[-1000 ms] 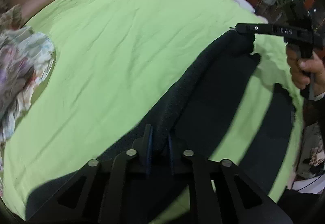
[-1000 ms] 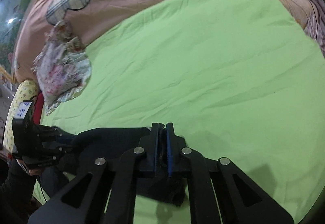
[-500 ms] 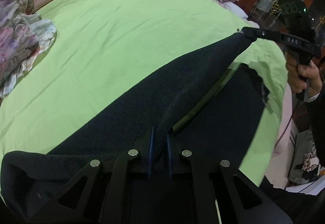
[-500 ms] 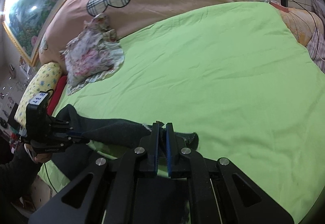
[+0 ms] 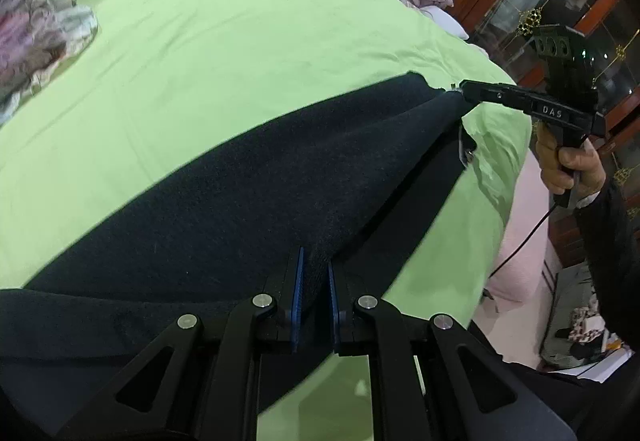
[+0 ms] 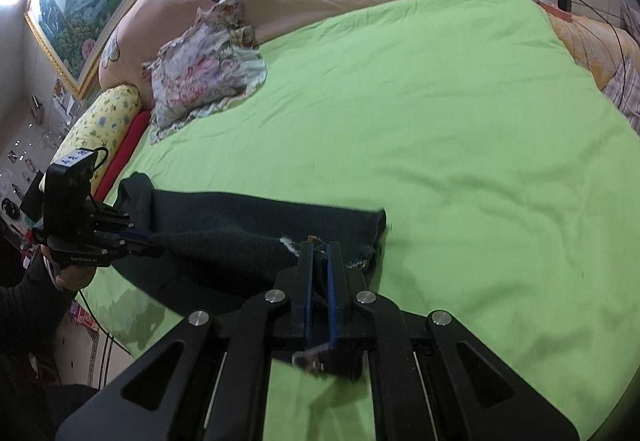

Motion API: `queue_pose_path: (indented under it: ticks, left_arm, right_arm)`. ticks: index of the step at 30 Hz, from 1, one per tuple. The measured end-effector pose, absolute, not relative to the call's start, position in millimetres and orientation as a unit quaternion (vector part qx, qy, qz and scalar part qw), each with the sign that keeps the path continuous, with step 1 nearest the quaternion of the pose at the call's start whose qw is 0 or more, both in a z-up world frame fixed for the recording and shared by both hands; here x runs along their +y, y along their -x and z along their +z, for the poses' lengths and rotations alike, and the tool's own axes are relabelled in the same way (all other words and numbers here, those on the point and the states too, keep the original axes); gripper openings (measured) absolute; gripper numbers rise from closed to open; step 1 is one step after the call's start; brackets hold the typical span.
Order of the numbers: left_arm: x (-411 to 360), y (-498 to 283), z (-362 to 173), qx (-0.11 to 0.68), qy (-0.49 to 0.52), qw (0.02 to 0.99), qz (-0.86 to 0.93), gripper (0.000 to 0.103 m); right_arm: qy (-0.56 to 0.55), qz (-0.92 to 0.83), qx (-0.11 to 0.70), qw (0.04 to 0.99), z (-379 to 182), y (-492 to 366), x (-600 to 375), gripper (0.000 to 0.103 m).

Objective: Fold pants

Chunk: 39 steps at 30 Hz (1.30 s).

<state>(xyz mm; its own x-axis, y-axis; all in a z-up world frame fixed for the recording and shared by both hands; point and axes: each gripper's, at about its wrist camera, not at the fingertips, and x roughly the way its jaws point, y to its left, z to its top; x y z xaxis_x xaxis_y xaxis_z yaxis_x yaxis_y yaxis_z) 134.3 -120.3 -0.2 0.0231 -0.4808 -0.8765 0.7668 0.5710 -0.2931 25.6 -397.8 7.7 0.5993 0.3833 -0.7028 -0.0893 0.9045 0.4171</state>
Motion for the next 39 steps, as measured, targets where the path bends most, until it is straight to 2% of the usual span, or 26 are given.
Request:
queue_pose_path:
  ticks: [10, 16, 17, 19, 20, 21, 22, 23, 24, 25, 30, 39]
  left_arm:
    - [-121, -116, -4, 0.542, -0.130, 0.699, -0.448, 0.010]
    - [-134, -107, -32, 0.559, -0.142, 0.688, -0.441, 0.011]
    - [-135, -108, -37, 0.560, -0.138, 0.690, -0.437, 0.016]
    - [-132, -108, -39, 0.559, -0.127, 0.694, -0.435, 0.016]
    - [-131, -107, -37, 0.557, -0.122, 0.697, -0.434, 0.020]
    - [-130, -106, -35, 0.556, -0.117, 0.700, -0.431, 0.023]
    - [-127, -106, -33, 0.556, -0.111, 0.704, -0.429, 0.037]
    - [-124, -106, -32, 0.554, -0.104, 0.709, -0.424, 0.059]
    - [-120, -105, -30, 0.550, -0.099, 0.717, -0.416, 0.067]
    - [-116, -103, -27, 0.544, -0.093, 0.728, -0.407, 0.070]
    - [-94, -95, -20, 0.536, -0.053, 0.754, -0.377, 0.070]
    - [-22, -113, -13, 0.535, 0.035, 0.792, -0.292, 0.070]
  right_arm:
    - [-0.134, 0.121, 0.453, 0.873, 1, -4, -386, 0.006]
    - [-0.121, 0.082, 0.480, 0.865, -25, -8, -383, 0.006]
    - [-0.128, 0.076, 0.477, 0.867, -27, -8, -382, 0.006]
    - [-0.122, 0.066, 0.473, 0.870, -27, -6, -377, 0.009]
    - [-0.118, 0.055, 0.471, 0.873, -24, -4, -375, 0.012]
    - [-0.114, 0.044, 0.470, 0.874, -19, -1, -373, 0.022]
    - [-0.111, 0.037, 0.468, 0.876, -16, 2, -372, 0.033]
    - [-0.109, 0.028, 0.457, 0.882, -9, 7, -372, 0.038]
    - [-0.111, 0.026, 0.447, 0.887, -3, 12, -373, 0.041]
    - [-0.117, 0.023, 0.434, 0.893, 3, 16, -374, 0.041]
    - [-0.163, 0.048, 0.386, 0.907, 28, 26, -363, 0.042]
    - [-0.185, 0.127, 0.386, 0.895, 28, -3, -295, 0.044]
